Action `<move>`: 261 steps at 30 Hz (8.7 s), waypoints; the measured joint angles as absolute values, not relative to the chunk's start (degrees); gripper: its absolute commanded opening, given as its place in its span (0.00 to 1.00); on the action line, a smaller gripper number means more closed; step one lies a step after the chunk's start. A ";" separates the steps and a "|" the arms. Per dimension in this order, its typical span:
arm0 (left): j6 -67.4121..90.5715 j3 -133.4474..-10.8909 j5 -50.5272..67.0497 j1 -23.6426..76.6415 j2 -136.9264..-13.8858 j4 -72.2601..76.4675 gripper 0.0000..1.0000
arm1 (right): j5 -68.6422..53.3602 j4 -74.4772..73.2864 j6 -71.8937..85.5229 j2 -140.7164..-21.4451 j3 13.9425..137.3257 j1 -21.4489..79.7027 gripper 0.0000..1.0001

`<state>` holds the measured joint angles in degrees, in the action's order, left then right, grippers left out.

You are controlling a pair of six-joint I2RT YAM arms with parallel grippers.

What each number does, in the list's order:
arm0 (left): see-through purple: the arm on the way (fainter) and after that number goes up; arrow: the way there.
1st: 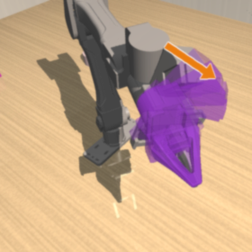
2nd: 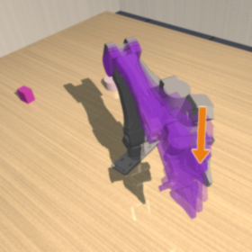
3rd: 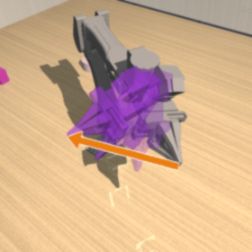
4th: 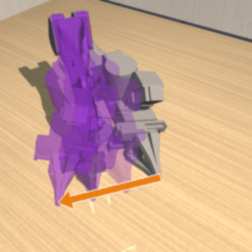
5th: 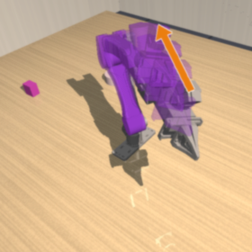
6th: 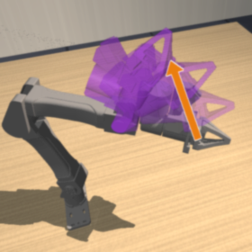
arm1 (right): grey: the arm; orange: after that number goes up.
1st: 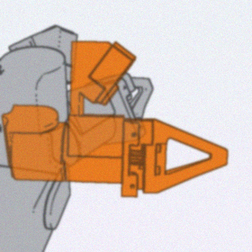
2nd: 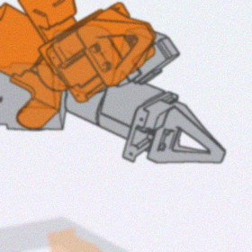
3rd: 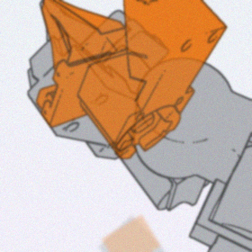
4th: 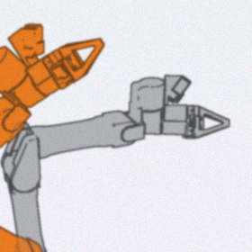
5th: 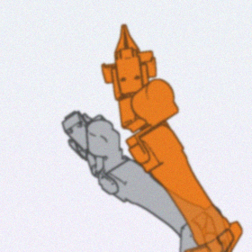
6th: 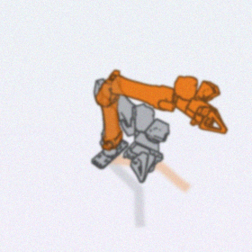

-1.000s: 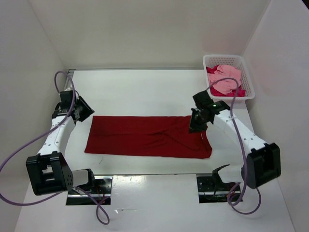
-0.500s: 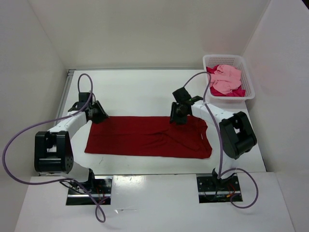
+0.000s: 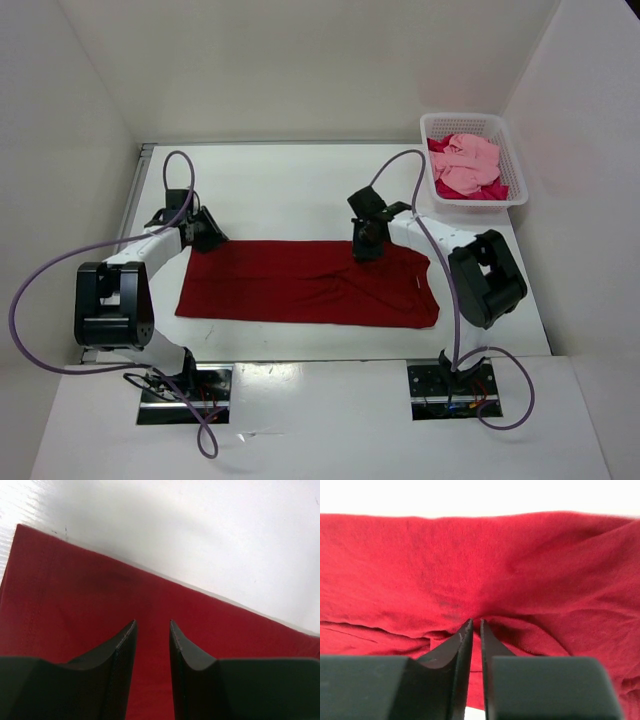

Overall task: Fold and stack the t-shirts
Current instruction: Fold the other side of the tshirt into a rectangle, then rotate the tshirt 90 degrees

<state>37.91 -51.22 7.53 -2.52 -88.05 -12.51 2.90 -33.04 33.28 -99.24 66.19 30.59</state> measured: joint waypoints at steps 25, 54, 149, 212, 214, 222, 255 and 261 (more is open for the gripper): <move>38.00 -54.41 9.34 -2.52 -89.60 -10.50 0.39 | -13.76 -40.60 45.21 -84.82 59.27 43.07 0.30; 40.77 -58.08 12.05 0.62 -100.79 -8.40 0.39 | 3.57 -27.40 34.92 -94.41 60.31 3.97 0.31; 44.88 -55.51 12.73 2.39 -94.19 -6.76 0.35 | 1.43 -29.80 34.13 -88.73 60.14 10.02 0.00; 39.11 -63.31 17.39 8.34 -81.10 -18.50 0.25 | -3.92 -36.62 36.27 -117.14 113.10 28.97 0.10; 39.13 -63.31 17.30 6.52 -81.03 -18.65 0.25 | -5.63 -31.90 37.87 -107.90 102.41 31.16 0.00; 38.79 -63.31 16.78 -1.34 -81.03 -19.31 0.25 | -12.25 -15.86 48.82 -106.63 77.52 46.09 0.45; 34.02 -50.87 16.80 5.39 -78.67 -23.55 0.52 | -17.47 -19.59 46.33 -89.86 47.31 30.39 0.39; 35.27 -45.60 18.52 10.20 -76.84 -28.75 0.64 | -18.20 -22.90 46.30 -84.75 43.66 29.34 0.50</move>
